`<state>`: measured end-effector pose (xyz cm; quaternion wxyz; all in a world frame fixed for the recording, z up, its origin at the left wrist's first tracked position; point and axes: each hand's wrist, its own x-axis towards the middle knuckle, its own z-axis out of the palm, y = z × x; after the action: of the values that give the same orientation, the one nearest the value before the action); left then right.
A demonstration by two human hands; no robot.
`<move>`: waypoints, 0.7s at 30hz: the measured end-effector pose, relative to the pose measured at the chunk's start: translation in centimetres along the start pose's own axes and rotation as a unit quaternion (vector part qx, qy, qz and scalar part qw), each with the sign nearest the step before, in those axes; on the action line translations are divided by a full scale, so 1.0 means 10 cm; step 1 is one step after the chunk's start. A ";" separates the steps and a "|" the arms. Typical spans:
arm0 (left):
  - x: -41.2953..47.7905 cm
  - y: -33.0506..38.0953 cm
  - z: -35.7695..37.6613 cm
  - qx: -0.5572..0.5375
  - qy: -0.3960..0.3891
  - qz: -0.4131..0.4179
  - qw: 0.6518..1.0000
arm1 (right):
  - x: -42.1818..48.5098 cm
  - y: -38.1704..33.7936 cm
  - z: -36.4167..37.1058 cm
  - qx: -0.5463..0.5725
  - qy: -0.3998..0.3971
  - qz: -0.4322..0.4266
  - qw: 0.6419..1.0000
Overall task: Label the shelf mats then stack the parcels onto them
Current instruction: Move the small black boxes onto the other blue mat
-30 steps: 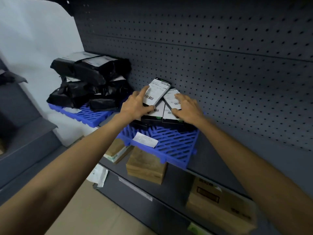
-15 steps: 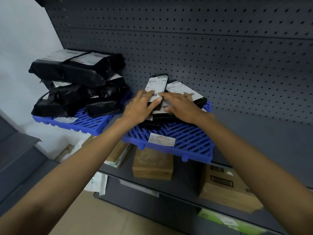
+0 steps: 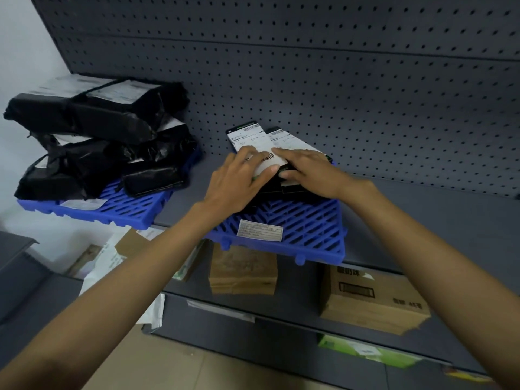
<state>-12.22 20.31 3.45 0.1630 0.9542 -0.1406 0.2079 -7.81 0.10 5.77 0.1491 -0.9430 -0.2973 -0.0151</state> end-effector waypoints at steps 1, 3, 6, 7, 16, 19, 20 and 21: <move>0.00 0.01 0.01 -0.001 0.003 0.001 1.000 | -0.01 0.00 0.00 0.000 -0.002 0.002 1.000; -0.02 0.00 0.02 -0.001 0.010 0.005 1.000 | -0.03 0.00 0.01 0.005 -0.005 0.004 1.000; -0.08 -0.04 0.02 0.011 0.021 0.014 1.000 | -0.05 -0.03 0.04 0.009 -0.001 -0.009 1.000; -0.10 -0.06 0.02 0.016 0.022 0.017 0.999 | -0.05 -0.05 0.05 0.009 0.001 -0.013 1.000; -0.20 -0.29 -0.04 0.002 -0.008 0.048 0.999 | -0.12 -0.18 0.11 -0.036 -0.008 -0.009 0.999; -0.19 -0.32 -0.03 -0.001 -0.012 0.051 0.999 | -0.15 -0.20 0.14 -0.058 0.006 -0.008 0.998; -0.17 -0.31 -0.03 -0.013 -0.019 0.045 0.999 | -0.14 -0.22 0.15 -0.068 0.012 -0.004 0.998; -0.15 -0.31 -0.03 -0.029 -0.028 0.038 0.998 | -0.13 -0.24 0.16 -0.076 0.021 0.002 0.997</move>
<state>-12.56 23.55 2.31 0.1788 0.9485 -0.1872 0.1827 -10.34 1.68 4.78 0.0828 -0.9517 -0.2901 -0.0573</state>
